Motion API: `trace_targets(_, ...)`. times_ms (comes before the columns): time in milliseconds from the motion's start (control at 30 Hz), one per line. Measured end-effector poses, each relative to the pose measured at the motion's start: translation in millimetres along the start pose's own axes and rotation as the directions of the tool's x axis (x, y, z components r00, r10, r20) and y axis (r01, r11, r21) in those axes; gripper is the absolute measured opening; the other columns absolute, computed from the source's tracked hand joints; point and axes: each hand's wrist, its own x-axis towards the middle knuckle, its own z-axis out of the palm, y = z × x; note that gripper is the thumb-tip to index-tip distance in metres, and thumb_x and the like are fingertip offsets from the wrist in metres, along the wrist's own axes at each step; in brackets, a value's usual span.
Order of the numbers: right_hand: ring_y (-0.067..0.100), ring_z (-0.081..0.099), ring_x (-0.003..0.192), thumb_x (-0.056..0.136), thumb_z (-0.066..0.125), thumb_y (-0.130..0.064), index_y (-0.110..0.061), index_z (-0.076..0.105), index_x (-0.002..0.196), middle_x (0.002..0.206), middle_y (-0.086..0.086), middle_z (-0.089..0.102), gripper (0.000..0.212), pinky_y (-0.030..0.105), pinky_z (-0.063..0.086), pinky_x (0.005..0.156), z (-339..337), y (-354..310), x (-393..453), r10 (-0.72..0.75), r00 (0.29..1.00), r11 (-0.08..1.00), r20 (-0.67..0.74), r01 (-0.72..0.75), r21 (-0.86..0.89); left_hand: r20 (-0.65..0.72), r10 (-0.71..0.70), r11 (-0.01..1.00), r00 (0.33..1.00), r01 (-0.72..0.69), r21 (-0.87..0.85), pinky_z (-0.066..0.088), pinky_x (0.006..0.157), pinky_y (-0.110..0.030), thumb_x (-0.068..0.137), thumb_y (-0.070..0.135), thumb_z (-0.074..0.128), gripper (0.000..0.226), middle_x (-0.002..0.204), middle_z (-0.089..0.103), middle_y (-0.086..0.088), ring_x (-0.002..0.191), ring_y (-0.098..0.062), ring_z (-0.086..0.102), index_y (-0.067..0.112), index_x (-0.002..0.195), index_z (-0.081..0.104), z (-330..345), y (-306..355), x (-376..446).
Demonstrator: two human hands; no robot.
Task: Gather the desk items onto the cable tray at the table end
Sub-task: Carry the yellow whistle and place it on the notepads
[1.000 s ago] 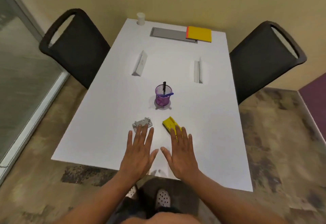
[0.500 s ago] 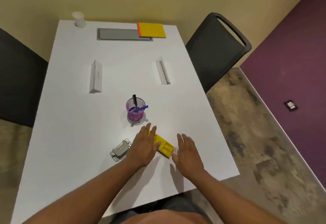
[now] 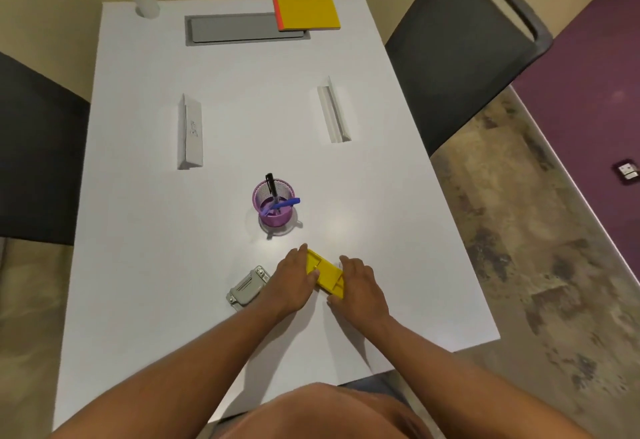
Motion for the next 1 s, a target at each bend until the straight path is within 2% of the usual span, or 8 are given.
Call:
trace_targets(233, 0.03, 0.052, 0.113, 0.088, 0.068, -0.02, -0.017, 0.053, 0.131, 0.121, 0.007, 0.054, 0.046, 0.037, 0.046, 0.074, -1, 0, 7, -0.004, 1.0, 1.0, 0.01, 0.004, 0.031, -0.01, -0.095, 0.985, 0.995, 0.092, -0.148, 0.033, 0.121, -0.042, 0.108, 0.028, 0.055, 0.071, 0.165, 0.04, -0.019, 0.151, -0.035, 0.039, 0.009, 0.167, 0.022, 3, 11, 6)
trace_targets(333, 0.03, 0.052, 0.11, 0.084, 0.068, -0.019, -0.017, 0.056, 0.132, 0.118, 0.007, 0.056, 0.049, 0.036, 0.043, 0.076, -14, 4, 5, -0.037, 0.999, 0.995, -0.017, 0.038, 0.089, -0.11, -0.128, 0.965, 0.986, 0.099, -0.242, 0.039, 0.117, -0.041, 0.106, 0.031, 0.059, 0.065, 0.155, 0.049, -0.017, 0.142, -0.032, 0.047, 0.012, 0.163, 0.034, -4, 14, 6)
trace_targets(500, 0.019, 0.06, 0.099, 0.08, 0.078, -0.031, -0.023, 0.061, 0.129, 0.112, 0.002, 0.061, 0.052, 0.033, 0.05, 0.081, -45, 1, -10, -0.084, 0.994, 0.966, -0.071, 0.099, 0.24, -0.23, -0.108, 0.884, 0.967, -0.013, -0.467, 0.041, 0.091, -0.027, 0.102, 0.039, 0.066, 0.051, 0.127, 0.06, -0.01, 0.113, -0.021, 0.058, 0.017, 0.147, 0.059, -26, 22, -1)
trace_targets(567, 0.011, 0.06, 0.098, 0.082, 0.08, -0.035, -0.026, 0.059, 0.133, 0.116, -0.003, 0.06, 0.056, 0.027, 0.051, 0.081, -52, -2, -21, -0.072, 0.993, 0.956, -0.092, 0.095, 0.278, -0.2, -0.058, 0.785, 0.978, -0.079, -0.614, 0.048, 0.092, -0.024, 0.097, 0.039, 0.075, 0.051, 0.129, 0.062, -0.005, 0.119, -0.021, 0.062, 0.019, 0.143, 0.063, -30, 26, -8)
trace_targets(633, 0.003, 0.06, 0.099, 0.082, 0.08, -0.037, -0.03, 0.057, 0.134, 0.119, -0.009, 0.06, 0.058, 0.021, 0.049, 0.08, -56, -6, -34, -0.048, 0.993, 0.938, -0.106, 0.081, 0.338, -0.113, -0.016, 0.628, 0.993, -0.078, -0.774, 0.057, 0.095, -0.032, 0.088, 0.038, 0.083, 0.058, 0.133, 0.067, -0.006, 0.12, -0.023, 0.067, 0.02, 0.14, 0.063, -28, 31, -14)
trace_targets(767, -0.006, 0.061, 0.104, 0.079, 0.078, -0.045, -0.045, 0.057, 0.13, 0.118, -0.022, 0.065, 0.055, 0.01, 0.052, 0.071, -57, -9, -68, 0.084, 0.984, 0.841, -0.157, 0.015, 0.541, 0.01, 0.03, 0.358, 1.0, -0.001, -0.934, 0.063, 0.076, -0.029, 0.09, 0.019, 0.083, 0.049, 0.131, 0.071, -0.012, 0.116, -0.027, 0.073, 0.021, 0.135, 0.064, -12, 46, -19)
trace_targets(867, -0.004, 0.062, 0.107, 0.08, 0.074, -0.055, -0.05, 0.055, 0.13, 0.121, -0.024, 0.064, 0.054, 0.012, 0.051, 0.075, -55, 2, -98, 0.173, 0.964, 0.793, -0.201, -0.016, 0.609, 0.048, 0.077, 0.34, 0.996, 0.019, -0.94, 0.064, 0.077, -0.033, 0.084, 0.031, 0.089, 0.053, 0.127, 0.074, -0.007, 0.108, -0.021, 0.077, 0.024, 0.132, 0.067, 7, 66, -26)
trace_targets(1000, 0.004, 0.065, 0.108, 0.082, 0.07, -0.061, -0.047, 0.055, 0.134, 0.122, -0.019, 0.066, 0.056, 0.028, 0.059, 0.083, -53, 30, -137, 0.244, 0.929, 0.754, -0.277, -0.002, 0.657, 0.1, 0.161, 0.391, 0.982, 0.029, -0.92, 0.064, 0.079, -0.033, 0.075, 0.043, 0.09, 0.061, 0.122, 0.076, -0.004, 0.106, -0.019, 0.078, 0.026, 0.129, 0.068, 32, 100, -40)
